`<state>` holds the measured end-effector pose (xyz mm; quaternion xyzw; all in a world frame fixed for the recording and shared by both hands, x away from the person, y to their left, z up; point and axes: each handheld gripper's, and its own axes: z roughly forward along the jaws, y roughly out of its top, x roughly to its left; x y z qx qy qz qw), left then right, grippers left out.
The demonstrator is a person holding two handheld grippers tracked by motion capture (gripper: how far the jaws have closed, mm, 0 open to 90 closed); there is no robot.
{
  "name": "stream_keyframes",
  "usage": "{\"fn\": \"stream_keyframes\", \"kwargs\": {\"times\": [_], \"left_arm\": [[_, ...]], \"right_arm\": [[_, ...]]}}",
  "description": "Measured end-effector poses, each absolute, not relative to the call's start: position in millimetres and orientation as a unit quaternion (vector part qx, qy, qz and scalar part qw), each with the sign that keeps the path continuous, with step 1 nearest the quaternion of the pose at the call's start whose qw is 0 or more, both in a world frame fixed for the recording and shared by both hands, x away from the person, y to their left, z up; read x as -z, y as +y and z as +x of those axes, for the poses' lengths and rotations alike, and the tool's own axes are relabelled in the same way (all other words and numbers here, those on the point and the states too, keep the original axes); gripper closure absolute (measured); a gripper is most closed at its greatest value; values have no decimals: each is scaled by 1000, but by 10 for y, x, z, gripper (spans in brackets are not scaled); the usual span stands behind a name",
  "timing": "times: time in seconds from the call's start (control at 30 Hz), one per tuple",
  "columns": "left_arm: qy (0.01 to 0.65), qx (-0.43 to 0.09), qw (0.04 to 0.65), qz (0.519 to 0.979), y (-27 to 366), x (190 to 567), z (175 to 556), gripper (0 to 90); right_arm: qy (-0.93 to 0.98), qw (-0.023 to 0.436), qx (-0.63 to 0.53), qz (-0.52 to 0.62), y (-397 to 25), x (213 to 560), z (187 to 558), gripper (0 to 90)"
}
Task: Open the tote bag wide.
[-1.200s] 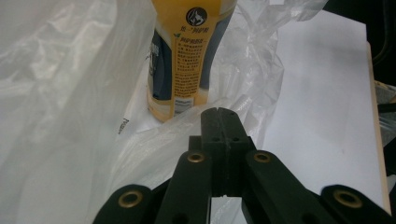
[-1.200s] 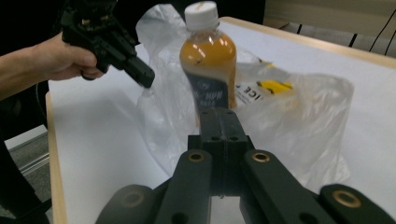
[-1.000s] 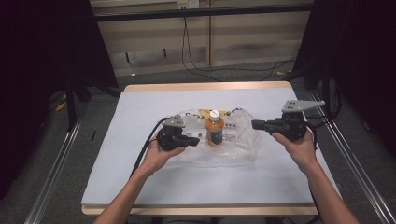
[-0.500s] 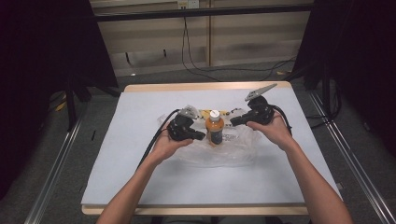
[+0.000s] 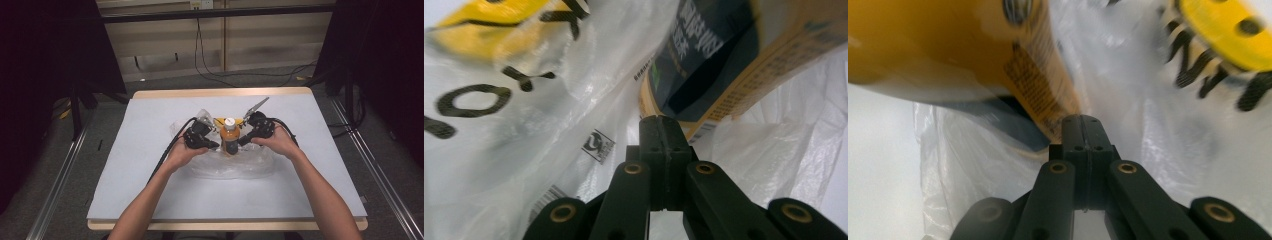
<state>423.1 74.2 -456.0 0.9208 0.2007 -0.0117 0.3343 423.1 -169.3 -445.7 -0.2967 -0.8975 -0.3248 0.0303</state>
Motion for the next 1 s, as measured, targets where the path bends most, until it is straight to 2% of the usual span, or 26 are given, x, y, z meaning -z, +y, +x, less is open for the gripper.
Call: {"fn": "stream_keyframes", "kwargs": {"times": [0.1,0.33,0.5,0.73,0.87,1.0], "left_arm": [[191,4,314,930,708,4586,4193,900],[183,22,313,932,726,4692,4040,900],[153,30,307,939,733,4676,3815,900],[113,19,296,948,763,4648,3437,900],[80,43,290,953,834,4626,3175,900],[78,39,313,946,938,4661,3004,900]], "right_arm": [[-901,35,310,-301,-1660,4531,4256,900],[-907,42,285,-308,-1637,4683,4305,900],[-900,7,283,-332,-1673,4681,4372,900],[-878,-9,298,-374,-1807,4711,4504,900],[-858,-26,307,-410,-1914,4732,4648,900],[-848,-33,314,-427,-1986,4749,4735,900]]}}
